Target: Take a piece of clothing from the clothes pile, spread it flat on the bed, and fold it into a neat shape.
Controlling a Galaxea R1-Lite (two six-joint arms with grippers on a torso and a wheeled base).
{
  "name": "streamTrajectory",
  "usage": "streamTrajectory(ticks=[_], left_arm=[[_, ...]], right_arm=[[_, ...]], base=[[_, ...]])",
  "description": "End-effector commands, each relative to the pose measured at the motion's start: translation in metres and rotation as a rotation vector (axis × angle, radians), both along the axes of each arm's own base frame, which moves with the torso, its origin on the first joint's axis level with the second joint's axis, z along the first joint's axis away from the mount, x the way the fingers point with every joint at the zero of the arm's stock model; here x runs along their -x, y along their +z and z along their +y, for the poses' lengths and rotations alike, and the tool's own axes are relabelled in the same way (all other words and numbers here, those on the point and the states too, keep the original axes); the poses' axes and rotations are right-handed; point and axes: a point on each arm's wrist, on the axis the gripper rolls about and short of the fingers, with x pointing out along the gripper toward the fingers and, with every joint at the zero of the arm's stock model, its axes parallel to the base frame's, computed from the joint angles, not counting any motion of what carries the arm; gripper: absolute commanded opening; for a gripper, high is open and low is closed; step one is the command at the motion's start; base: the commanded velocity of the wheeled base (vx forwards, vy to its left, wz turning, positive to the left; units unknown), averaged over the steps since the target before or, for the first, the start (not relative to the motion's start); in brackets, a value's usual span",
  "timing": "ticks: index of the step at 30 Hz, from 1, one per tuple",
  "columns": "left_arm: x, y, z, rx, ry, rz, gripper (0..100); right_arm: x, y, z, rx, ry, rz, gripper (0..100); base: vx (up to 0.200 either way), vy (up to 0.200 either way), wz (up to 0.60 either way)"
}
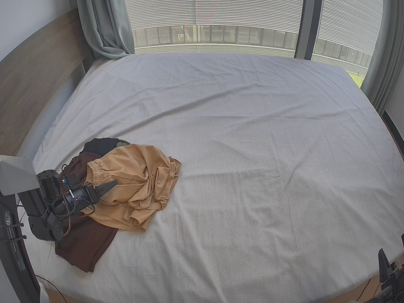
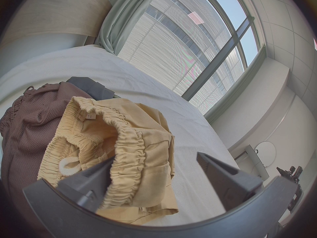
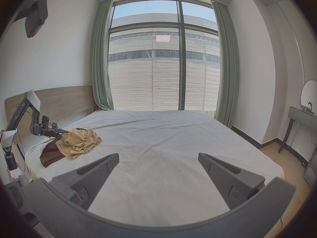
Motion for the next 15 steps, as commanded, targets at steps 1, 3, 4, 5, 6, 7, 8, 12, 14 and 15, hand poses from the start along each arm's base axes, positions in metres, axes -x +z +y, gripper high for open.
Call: streamTrajectory(ticks=[1, 3, 4, 5, 6, 7, 8, 12, 14, 15], left_arm=[[-0.002, 0.001, 0.000, -0.001, 0.000, -0.007, 0], [-0.003, 0.000, 0.000, -0.001, 0.000, -0.007, 0], [-0.002, 0.000, 0.000, 0.000, -0.001, -0.006, 0], [-0.002, 0.000, 0.000, 0.000, -0.001, -0.006, 0], [-0.002, 0.000, 0.000, 0.000, -0.001, -0.007, 0], [-0.002, 0.000, 0.000, 0.000, -0.004, -0.007, 0], [-0.001, 0.001, -0.001, 0.003, -0.008, -0.007, 0], [-0.002, 0.003, -0.003, 0.008, -0.013, -0.012, 0], [-0.001, 0.016, -0.011, 0.058, -0.026, -0.038, 0], [0.001, 0.029, -0.015, 0.092, -0.029, -0.047, 0]], right_arm=[[0.000, -0.004, 0.000, 0.000, 0.000, -0.002, 100], [0.000, -0.004, 0.000, 0.000, 0.000, -0.002, 100], [0.000, -0.004, 0.000, 0.000, 0.000, -0.002, 100], [0.000, -0.004, 0.000, 0.000, 0.000, -0.002, 100], [0.000, -0.004, 0.000, 0.000, 0.000, -0.002, 100], [0.000, -0.004, 0.000, 0.000, 0.000, -0.002, 100], [0.000, -0.004, 0.000, 0.000, 0.000, -0.002, 100], [0.000, -0.004, 0.000, 0.000, 0.000, -0.002, 100], [0.000, -0.004, 0.000, 0.000, 0.000, -0.002, 100], [0.000, -0.004, 0.000, 0.000, 0.000, -0.002, 100]], base=[[0.000, 0.000, 0.00], [0.000, 0.000, 0.00], [0.000, 0.000, 0.00], [0.000, 0.000, 0.00], [0.000, 0.000, 0.00], [0.000, 0.000, 0.00], [0.000, 0.000, 0.00], [0.000, 0.000, 0.00], [0.000, 0.000, 0.00], [0.000, 0.000, 0.00]])
